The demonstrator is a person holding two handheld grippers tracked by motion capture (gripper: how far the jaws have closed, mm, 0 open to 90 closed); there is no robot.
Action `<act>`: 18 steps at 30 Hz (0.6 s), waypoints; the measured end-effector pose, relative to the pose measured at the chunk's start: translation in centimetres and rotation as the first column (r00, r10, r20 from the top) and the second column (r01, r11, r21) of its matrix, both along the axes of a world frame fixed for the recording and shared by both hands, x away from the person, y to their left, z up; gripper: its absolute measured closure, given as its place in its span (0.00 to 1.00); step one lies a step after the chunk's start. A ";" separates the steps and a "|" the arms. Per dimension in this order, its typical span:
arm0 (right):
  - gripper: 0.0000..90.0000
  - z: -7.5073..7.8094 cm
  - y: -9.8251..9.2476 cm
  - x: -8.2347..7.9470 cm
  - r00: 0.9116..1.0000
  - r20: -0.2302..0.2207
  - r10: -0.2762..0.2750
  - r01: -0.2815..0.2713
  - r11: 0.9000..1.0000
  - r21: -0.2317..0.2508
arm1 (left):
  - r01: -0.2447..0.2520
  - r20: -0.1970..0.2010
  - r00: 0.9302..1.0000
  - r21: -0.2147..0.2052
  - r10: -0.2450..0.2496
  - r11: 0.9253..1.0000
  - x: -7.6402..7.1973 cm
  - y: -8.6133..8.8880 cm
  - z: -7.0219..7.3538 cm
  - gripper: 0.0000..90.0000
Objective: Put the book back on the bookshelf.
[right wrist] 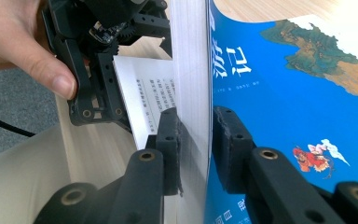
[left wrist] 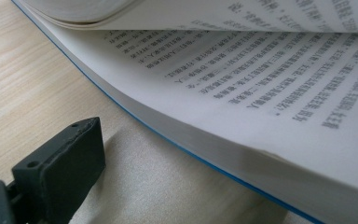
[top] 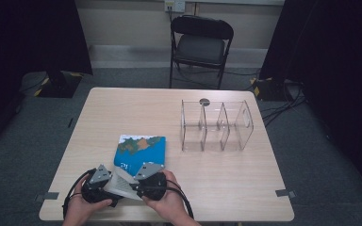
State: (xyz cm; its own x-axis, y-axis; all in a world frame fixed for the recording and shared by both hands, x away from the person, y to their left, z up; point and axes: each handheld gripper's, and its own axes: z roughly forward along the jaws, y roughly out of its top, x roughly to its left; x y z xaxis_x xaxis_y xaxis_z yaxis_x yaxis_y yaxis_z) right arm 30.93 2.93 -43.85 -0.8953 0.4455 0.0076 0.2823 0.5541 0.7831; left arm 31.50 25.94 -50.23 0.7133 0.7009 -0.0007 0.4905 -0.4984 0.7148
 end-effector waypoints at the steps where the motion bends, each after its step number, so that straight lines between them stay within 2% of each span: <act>1: 0.82 0.0 0.0 0.0 1.000 -0.001 0.000 0.000 1.000 -0.002 | 0.001 0.000 1.000 -0.004 -0.001 1.000 -0.1 0.0 0.0 0.02; 3: 0.82 0.1 0.0 0.1 1.000 0.004 0.004 -0.004 1.000 -0.001 | 0.014 0.009 1.000 -0.013 -0.014 1.000 -0.2 0.0 0.0 0.06; 4: 0.82 0.1 -0.1 0.1 1.000 0.002 0.007 -0.007 1.000 0.001 | 0.025 0.008 1.000 -0.013 -0.025 1.000 -0.3 0.0 0.1 0.12; 6: 0.82 0.2 -0.1 0.2 1.000 0.000 0.009 -0.009 1.000 -0.001 | 0.035 0.024 0.999 -0.009 -0.035 0.999 -0.4 -0.2 0.4 0.14; 8: 0.82 0.3 -0.1 0.2 1.000 -0.003 0.008 -0.008 1.000 0.002 | 0.030 0.050 0.998 -0.014 -0.029 0.999 -0.5 -0.3 0.7 0.14; 10: 0.82 0.5 -0.2 0.2 1.000 -0.003 0.008 -0.008 1.000 0.004 | 0.035 0.073 0.997 -0.001 -0.035 0.999 -0.5 -0.3 1.0 0.14; 13: 0.82 0.8 -0.4 0.3 1.000 -0.008 0.006 -0.006 1.000 0.009 | 0.021 0.067 0.998 -0.031 -0.019 0.999 -0.6 -0.4 1.1 0.14; 15: 0.82 1.0 -0.4 0.4 1.000 -0.005 0.010 -0.010 1.000 0.008 | 0.024 0.073 0.997 -0.029 -0.022 0.999 -0.6 -0.4 1.3 0.14; 18: 0.82 1.2 -0.6 0.5 1.000 -0.009 0.013 -0.013 1.000 0.005 | 0.031 0.103 0.994 -0.035 -0.027 0.999 -0.5 -0.4 1.7 0.13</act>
State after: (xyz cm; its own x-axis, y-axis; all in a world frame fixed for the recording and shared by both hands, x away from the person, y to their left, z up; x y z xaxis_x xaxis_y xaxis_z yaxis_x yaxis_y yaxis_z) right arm 31.44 2.38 -42.66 -0.9009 0.4337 0.0175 0.2818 0.5538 0.7835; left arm 30.97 25.53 -48.49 0.7309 0.6808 0.0484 0.3993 -0.4840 0.7786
